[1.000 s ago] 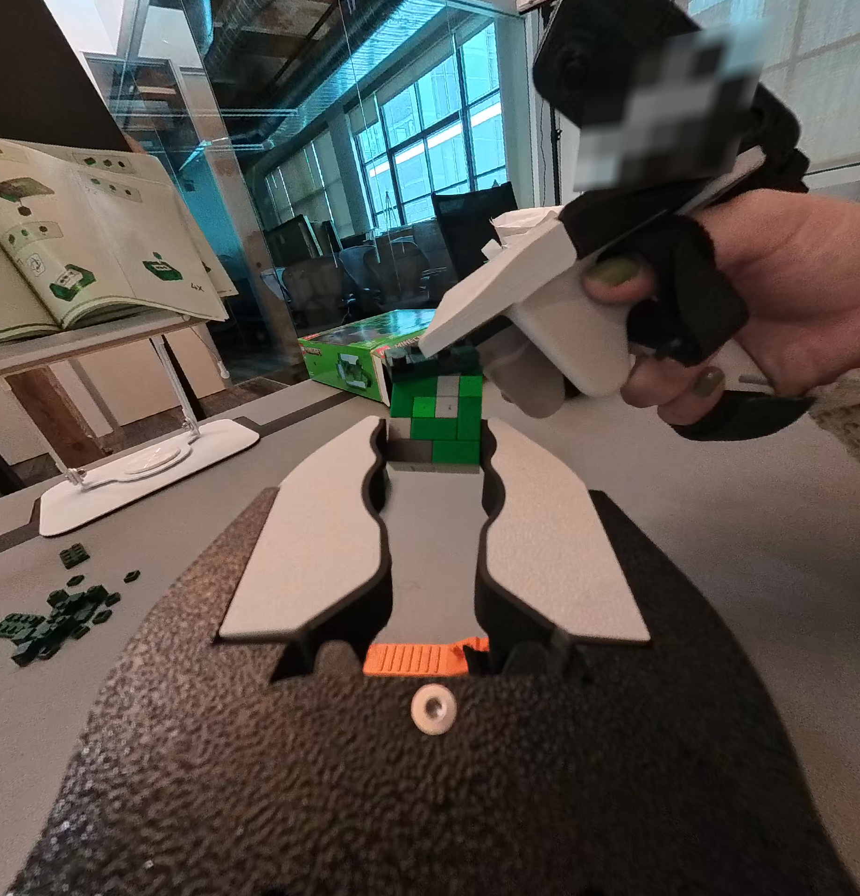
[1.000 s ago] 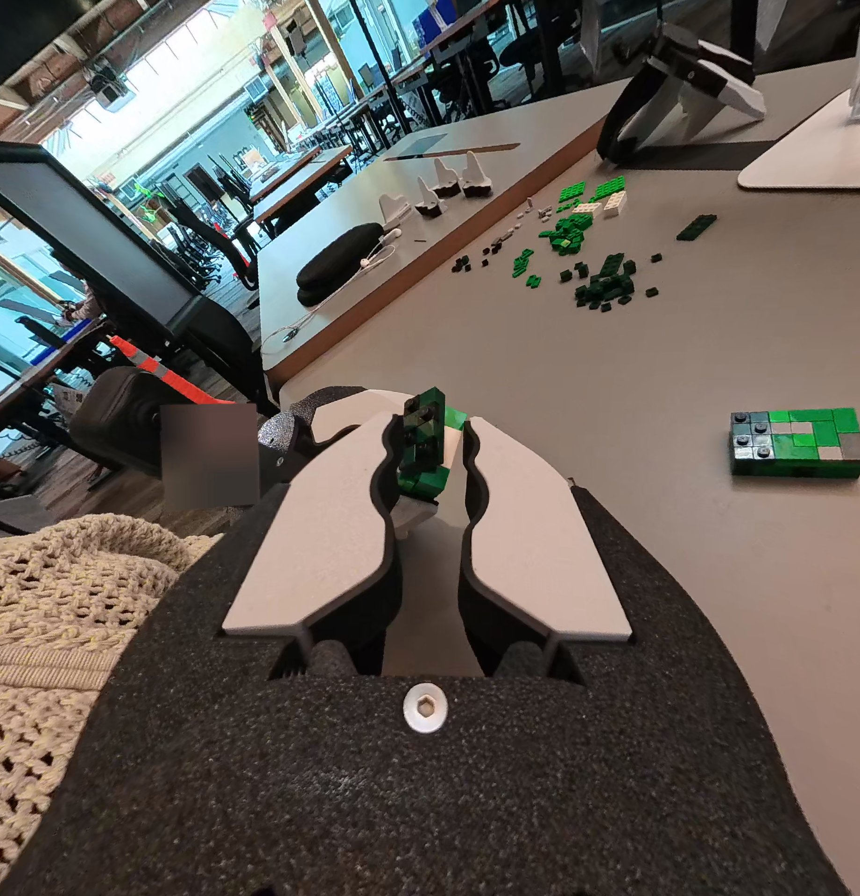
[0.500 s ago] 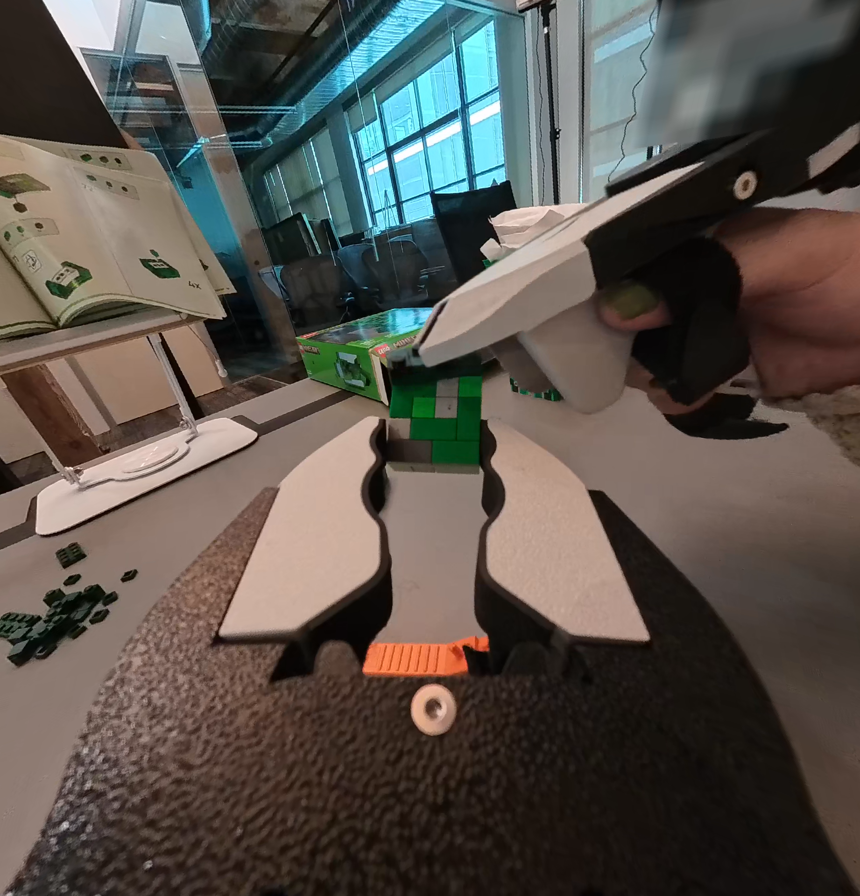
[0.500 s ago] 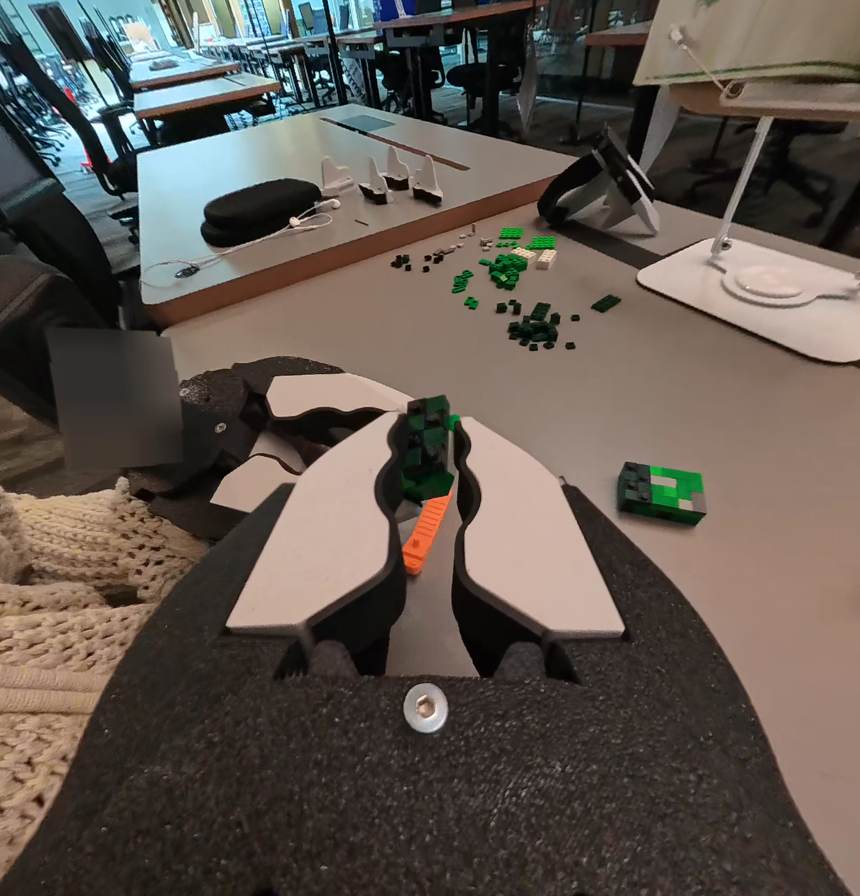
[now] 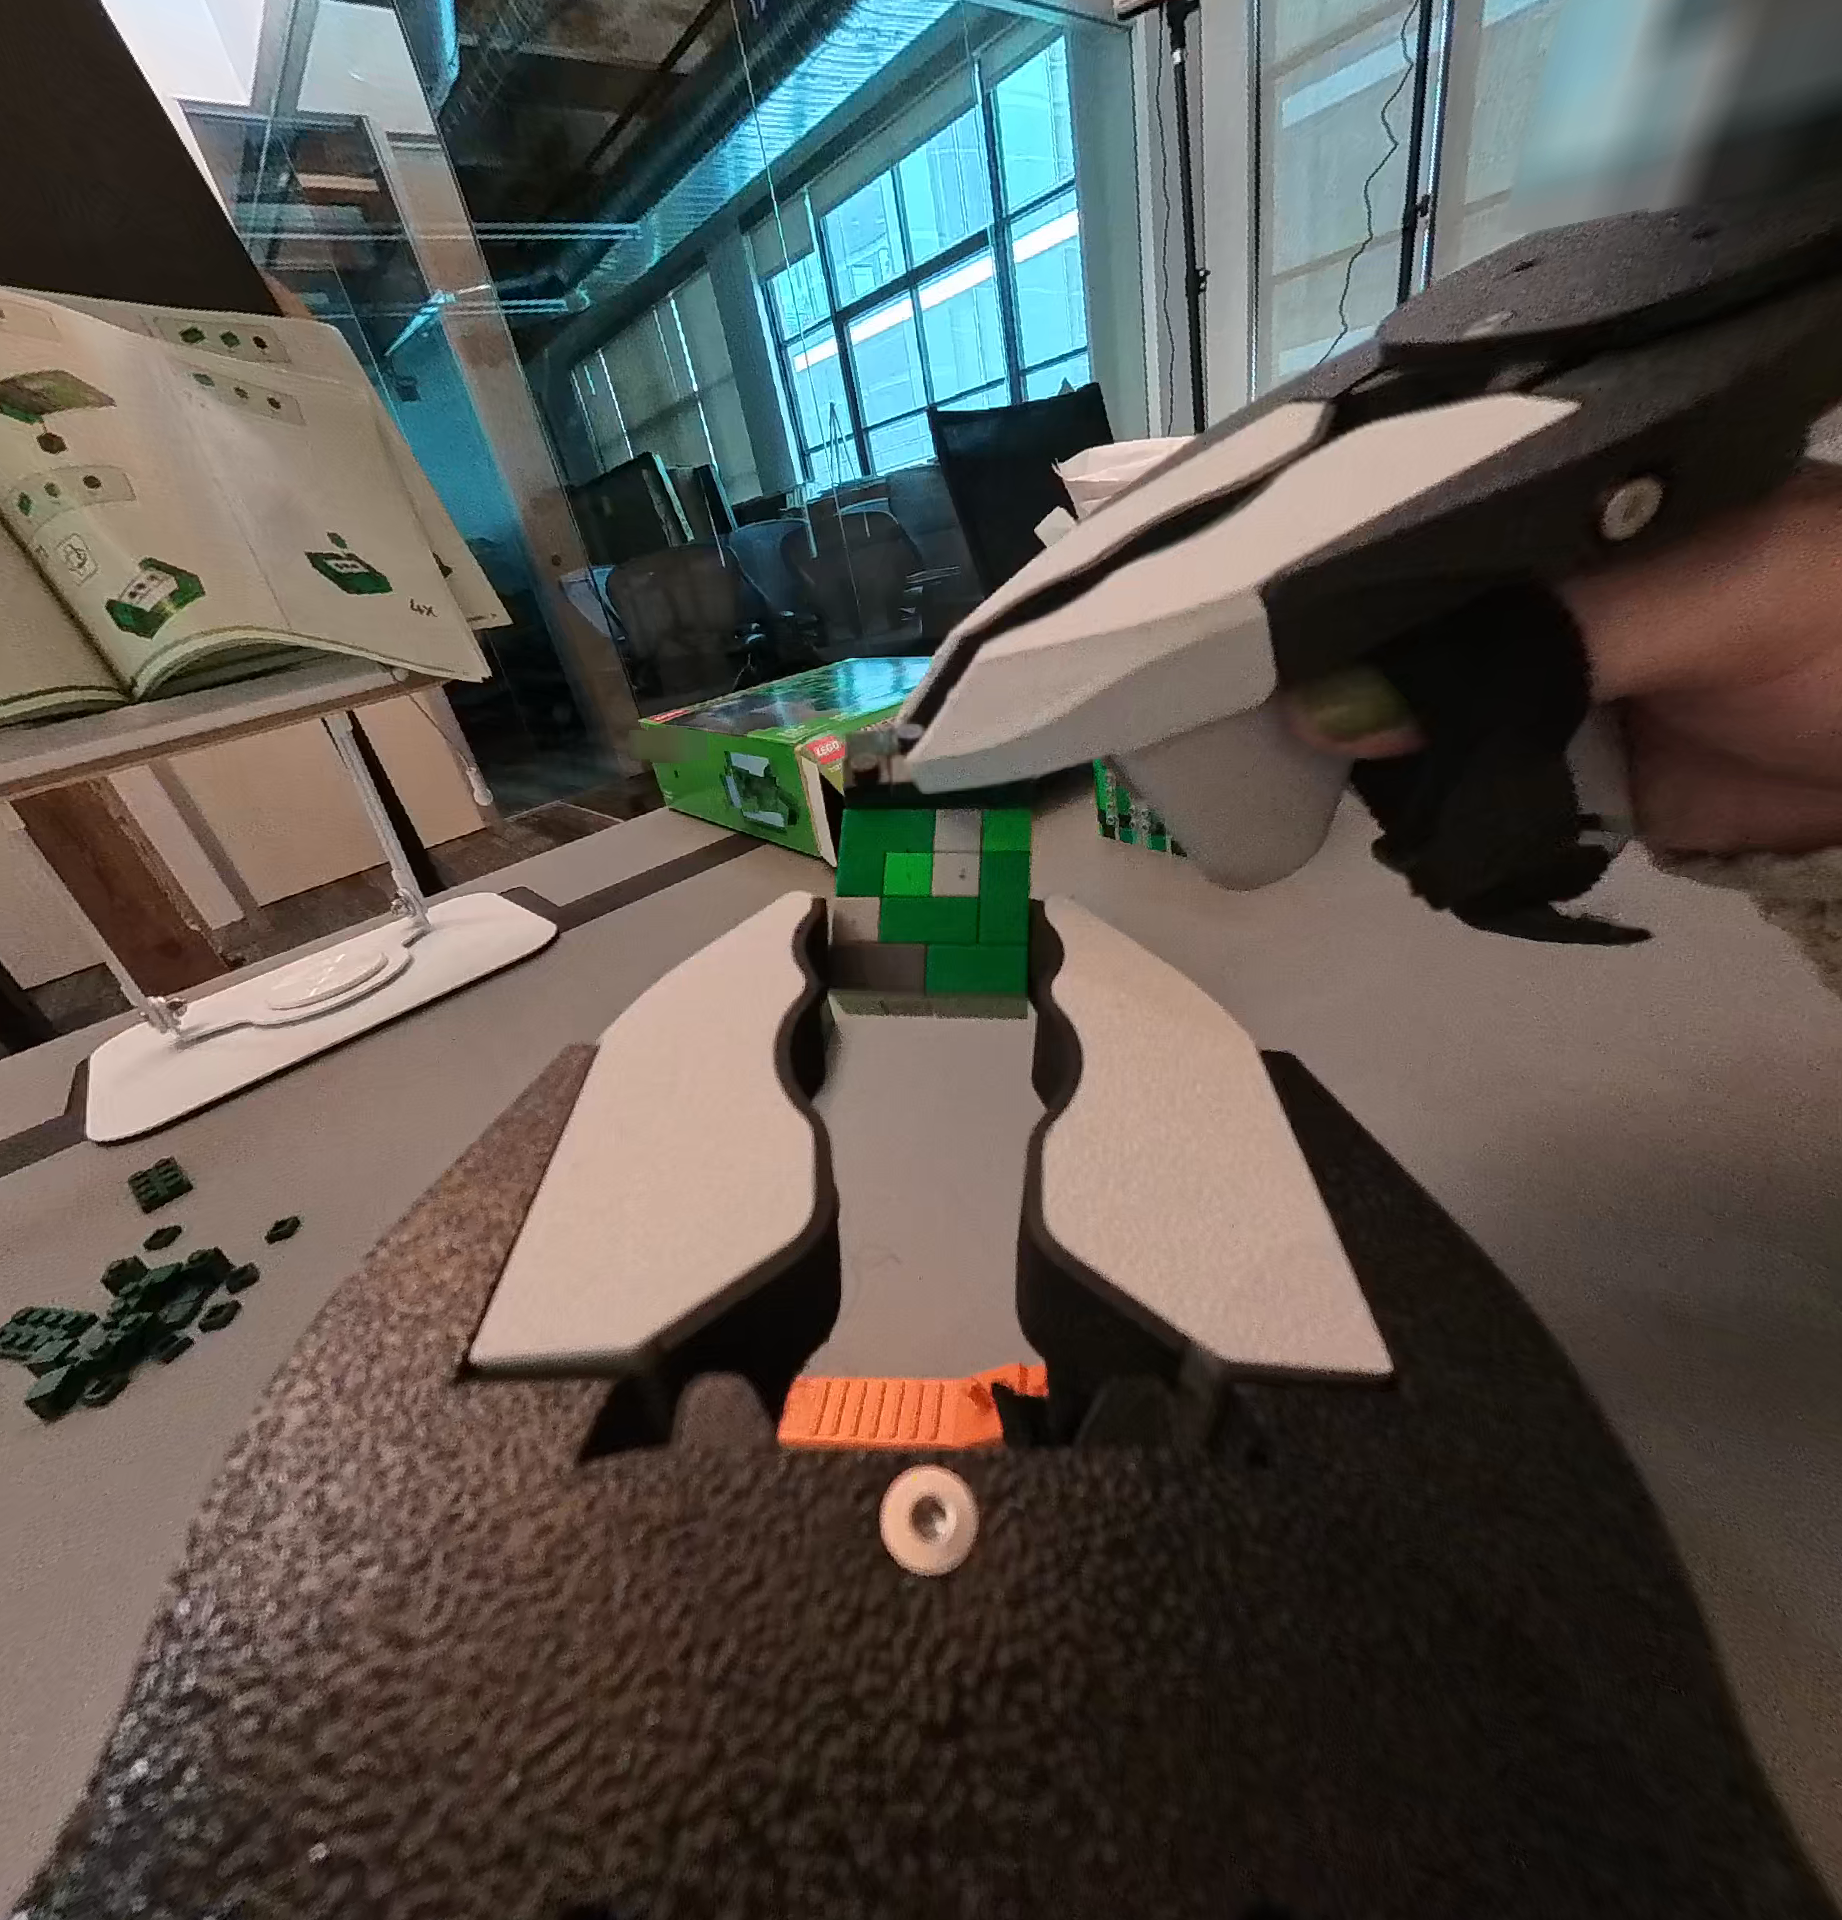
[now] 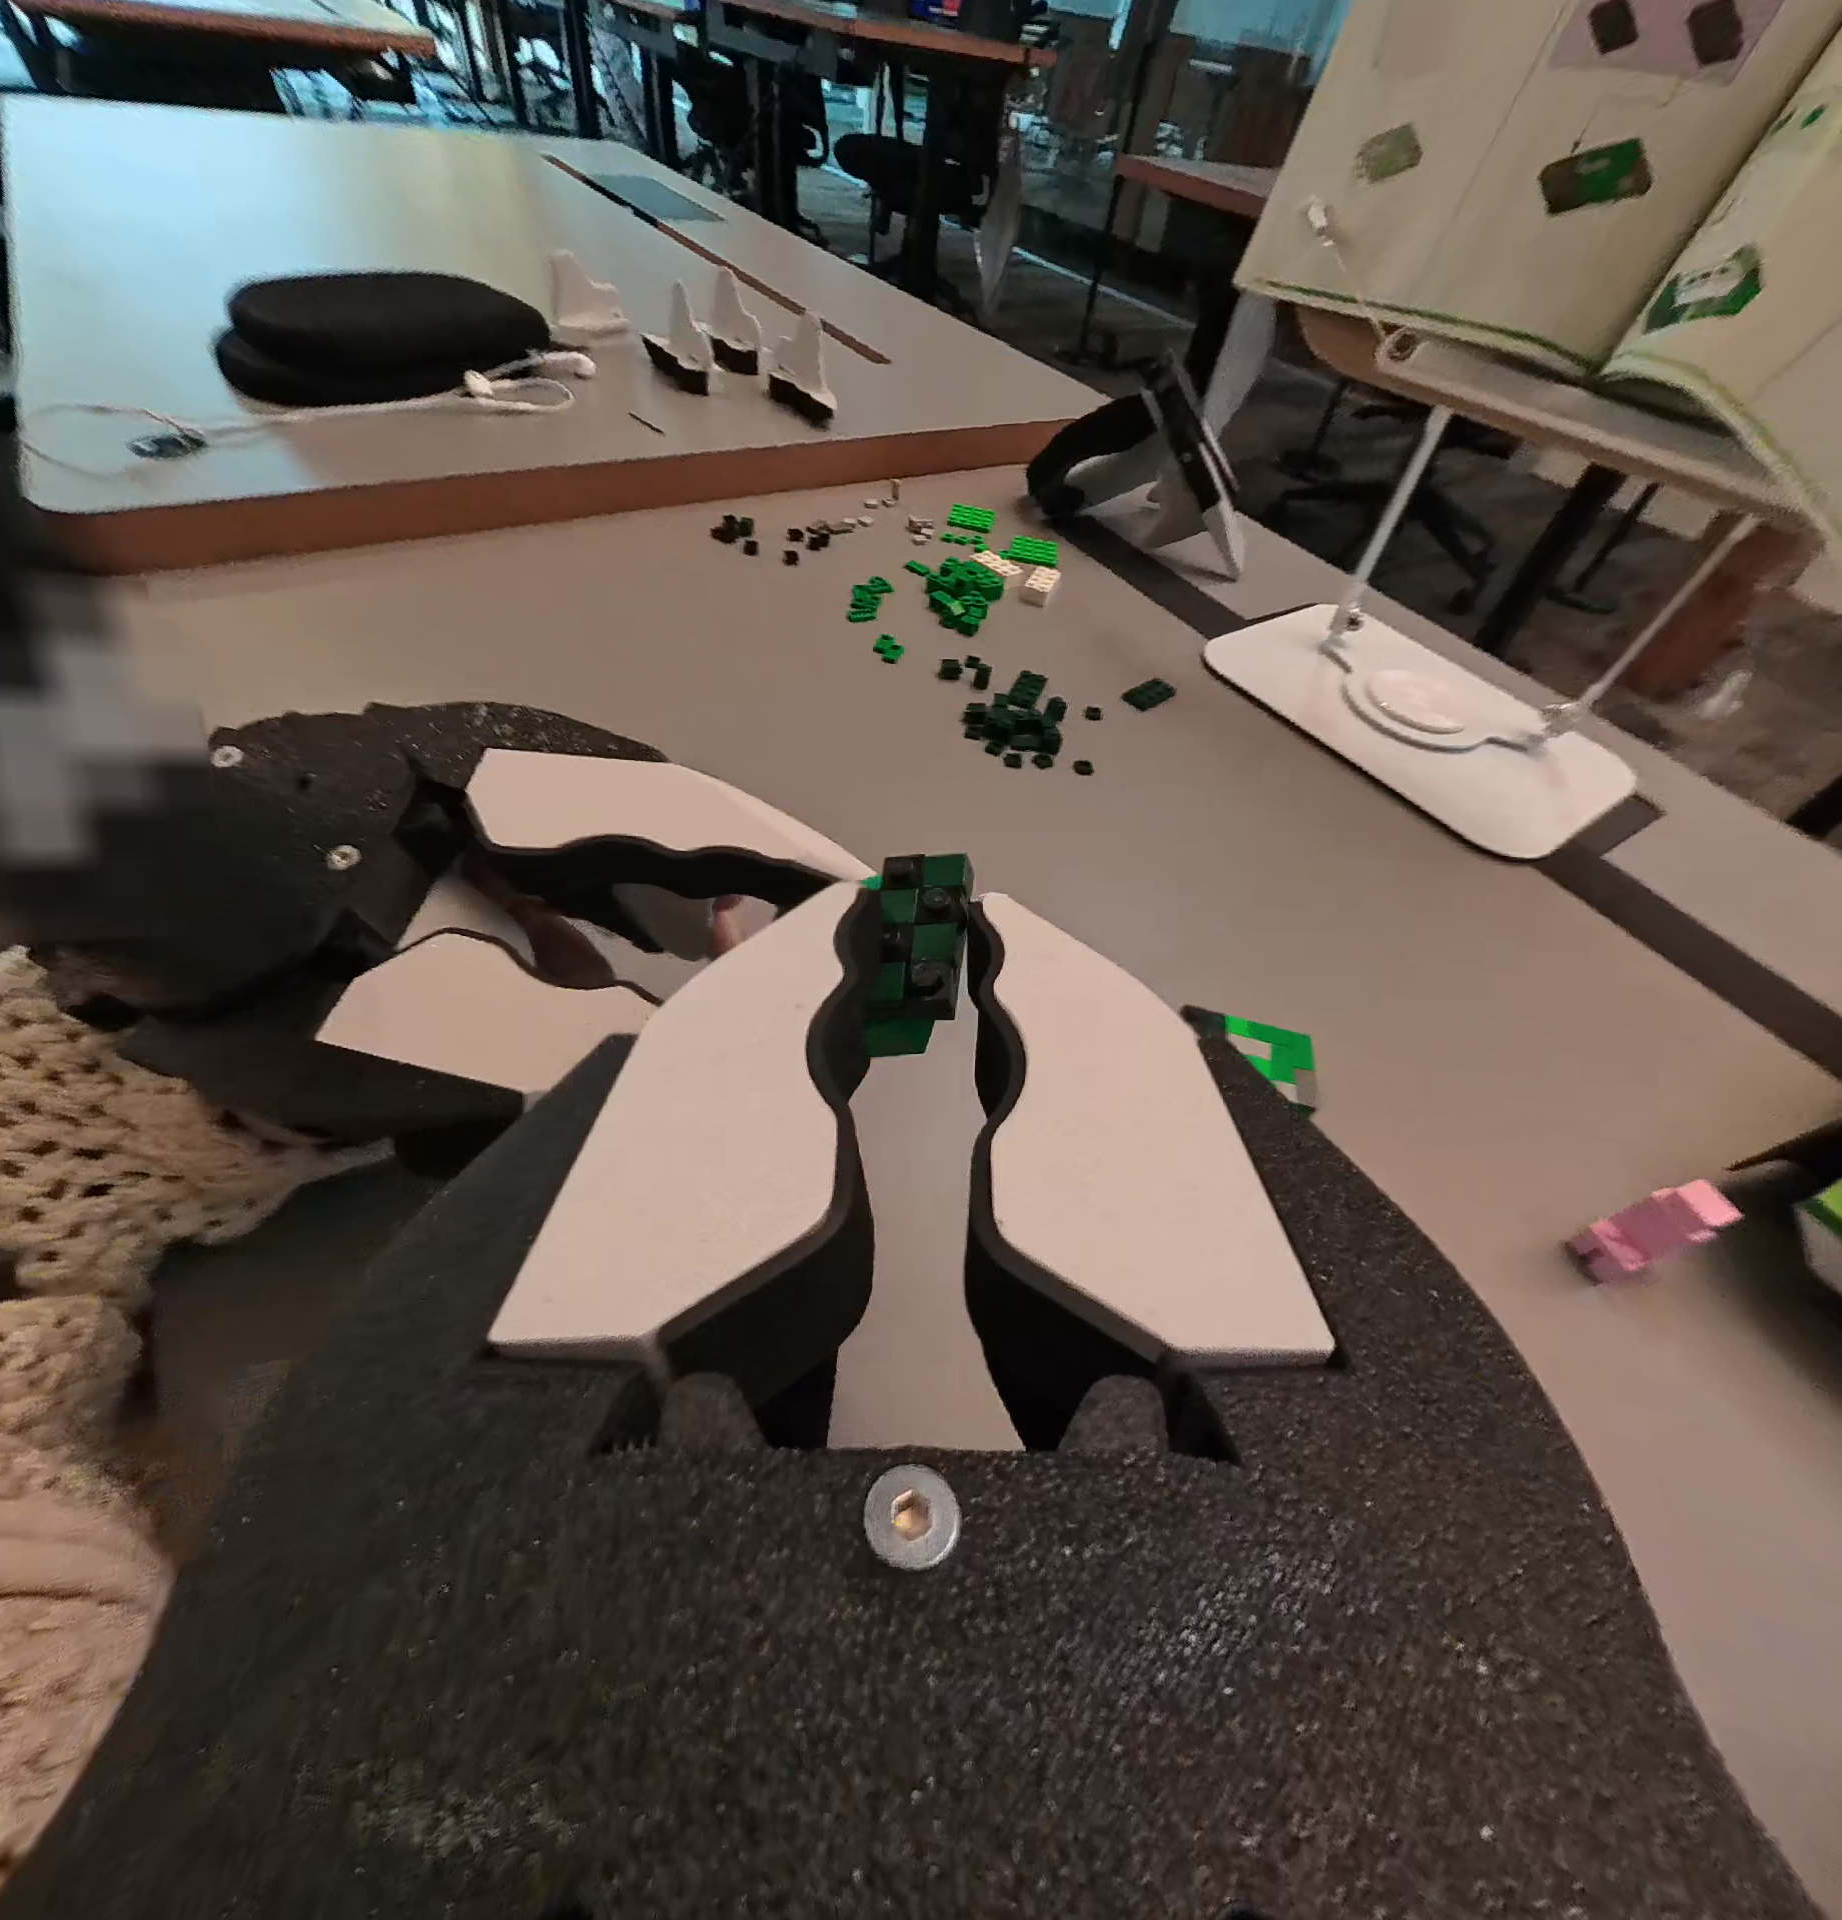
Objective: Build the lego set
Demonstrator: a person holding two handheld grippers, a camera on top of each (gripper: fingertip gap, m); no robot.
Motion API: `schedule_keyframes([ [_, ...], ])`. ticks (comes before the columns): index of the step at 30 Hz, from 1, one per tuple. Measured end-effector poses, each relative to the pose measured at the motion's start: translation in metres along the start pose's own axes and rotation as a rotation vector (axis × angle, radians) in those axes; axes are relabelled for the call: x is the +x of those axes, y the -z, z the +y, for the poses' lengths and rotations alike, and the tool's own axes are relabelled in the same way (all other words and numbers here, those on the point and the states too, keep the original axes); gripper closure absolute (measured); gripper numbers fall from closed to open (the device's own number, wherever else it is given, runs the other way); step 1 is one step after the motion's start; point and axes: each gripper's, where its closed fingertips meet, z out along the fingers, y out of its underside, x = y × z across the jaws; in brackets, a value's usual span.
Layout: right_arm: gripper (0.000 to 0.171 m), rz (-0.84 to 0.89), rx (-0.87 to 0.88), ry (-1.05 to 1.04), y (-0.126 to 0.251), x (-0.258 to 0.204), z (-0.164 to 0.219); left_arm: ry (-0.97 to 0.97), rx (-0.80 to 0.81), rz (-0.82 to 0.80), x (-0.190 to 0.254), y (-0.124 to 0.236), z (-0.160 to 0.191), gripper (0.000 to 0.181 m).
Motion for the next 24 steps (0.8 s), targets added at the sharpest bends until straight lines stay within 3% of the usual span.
schedule_keyframes([
  [6, 0.156, 0.074, 0.01, 0.053, -0.001, 0.0, 0.0, -0.009, 0.025, -0.014, -0.002, 0.002, -0.005, 0.144],
  [19, 0.155, -0.094, 0.096, -0.223, 0.004, -0.001, -0.004, -0.072, 0.068, -0.027, 0.001, 0.004, -0.012, 0.144],
  [24, 0.155, -0.127, 0.131, -0.23, 0.006, -0.005, -0.009, -0.136, 0.109, -0.056, 0.001, 0.008, -0.02, 0.144],
])
